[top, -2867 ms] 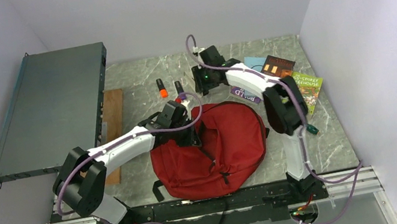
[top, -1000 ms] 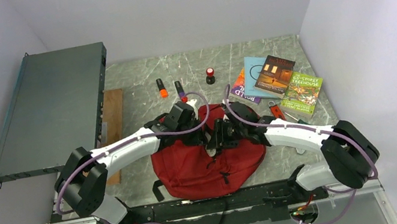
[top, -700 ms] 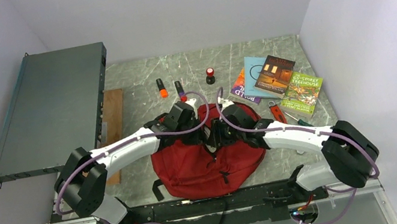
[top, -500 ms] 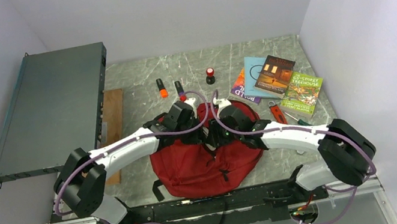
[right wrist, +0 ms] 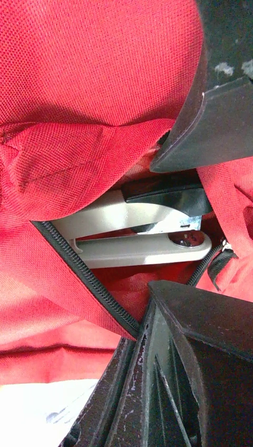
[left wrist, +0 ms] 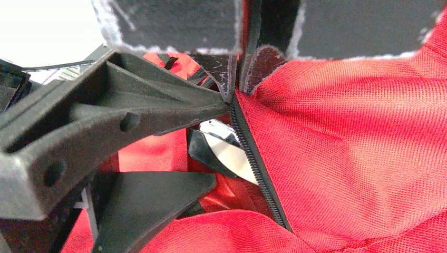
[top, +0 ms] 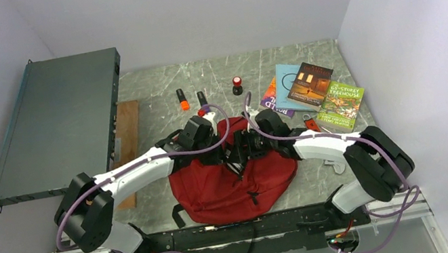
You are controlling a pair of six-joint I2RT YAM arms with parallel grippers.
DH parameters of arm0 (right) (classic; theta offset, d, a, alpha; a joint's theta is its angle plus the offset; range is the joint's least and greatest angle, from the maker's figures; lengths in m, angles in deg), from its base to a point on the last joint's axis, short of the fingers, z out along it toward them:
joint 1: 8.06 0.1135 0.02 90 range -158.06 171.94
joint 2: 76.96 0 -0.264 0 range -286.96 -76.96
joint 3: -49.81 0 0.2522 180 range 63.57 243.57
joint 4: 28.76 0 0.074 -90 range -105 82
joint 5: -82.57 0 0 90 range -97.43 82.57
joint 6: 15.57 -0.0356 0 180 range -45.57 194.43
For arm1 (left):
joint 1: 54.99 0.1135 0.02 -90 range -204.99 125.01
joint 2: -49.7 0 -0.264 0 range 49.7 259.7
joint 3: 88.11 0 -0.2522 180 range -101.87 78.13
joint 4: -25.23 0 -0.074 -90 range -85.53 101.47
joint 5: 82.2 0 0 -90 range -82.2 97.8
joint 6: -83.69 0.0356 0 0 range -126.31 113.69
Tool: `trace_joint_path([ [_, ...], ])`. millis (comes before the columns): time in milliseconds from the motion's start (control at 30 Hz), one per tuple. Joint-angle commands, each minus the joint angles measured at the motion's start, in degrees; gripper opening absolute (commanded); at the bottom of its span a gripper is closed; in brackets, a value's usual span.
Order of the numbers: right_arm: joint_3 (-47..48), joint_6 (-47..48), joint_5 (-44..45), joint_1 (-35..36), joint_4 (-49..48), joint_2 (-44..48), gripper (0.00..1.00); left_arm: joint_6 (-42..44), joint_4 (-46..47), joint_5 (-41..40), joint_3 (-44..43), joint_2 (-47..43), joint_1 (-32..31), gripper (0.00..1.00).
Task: Pack the student bag
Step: Place the stationery in the student bag.
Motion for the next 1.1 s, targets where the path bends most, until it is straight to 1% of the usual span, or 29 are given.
trace_joint_path([
  [0,1.35,-3.64,-12.58,-1.31,-10.09,-2.28,0.79,-1.09,2.59,4.74,-0.5,-1.42,-0.37,0.0],
  [67,1.29,-4.7,-13.62,-2.27,-10.97,-2.72,0.79,-1.45,2.81,5.09,-0.36,-2.25,-0.37,0.0],
  [133,1.31,-4.74,-13.92,-3.2,-10.26,-2.43,0.72,-1.45,2.36,5.1,-0.32,-3.09,-0.33,0.0],
  [200,0.82,-4.92,-14.36,-4.01,-10.2,-1.9,0.64,-1.37,1.83,4.84,-0.36,-3.76,-0.37,0.0],
  [300,0.32,-4.63,-14.65,-4.41,-9.9,-2.72,0.41,-1.38,1.53,4.54,-0.36,-4.06,-0.37,0.0],
  [333,0.64,-4.09,-14.68,-4.37,-9.15,-3.63,0.36,-1.51,1.66,4.61,-0.44,-3.96,-0.37,0.0],
  [433,1.89,-1.24,-13.58,-3.24,-7.09,-7.7,0.25,-1.7,2.19,5.17,-0.79,-3.41,-0.37,0.0],
  [500,2.85,-0.8,-13.05,-1.7,-7.37,-10.21,0.22,-2.03,2.53,5.52,-0.97,-3.12,-0.37,0.0],
  [600,3.6,-2.65,-18.64,0.06,-12.54,-13.1,0.18,-2.32,2.72,5.94,-0.73,-3.44,-0.37,0.0],
  [633,4.19,-1.83,-19.02,0.45,-11.81,-13.13,0.17,-2.13,2.33,5.39,-0.61,-3.96,-0.37,0.0],
  [700,3.86,-0.36,-16.95,0.36,-10.17,-10.89,0.17,-1.54,0.84,4.18,-0.98,-4.28,-0.34,0.0],
  [800,4.99,4.86,-12.53,-0.19,-2.72,-6.82,0.22,-1.6,0.36,3.94,-0.7,-4.2,-0.37,0.0],
  [867,6.22,7.7,-9.5,-0.65,2.11,-5.74,0.23,-1.98,1.22,4.66,-0.31,-3.76,-0.37,0.0],
  [1067,7.51,12.31,-5.13,-1.97,10.55,-3.71,0.33,-2.78,2.23,5.56,-0.41,-2.56,-0.36,0.0],
])
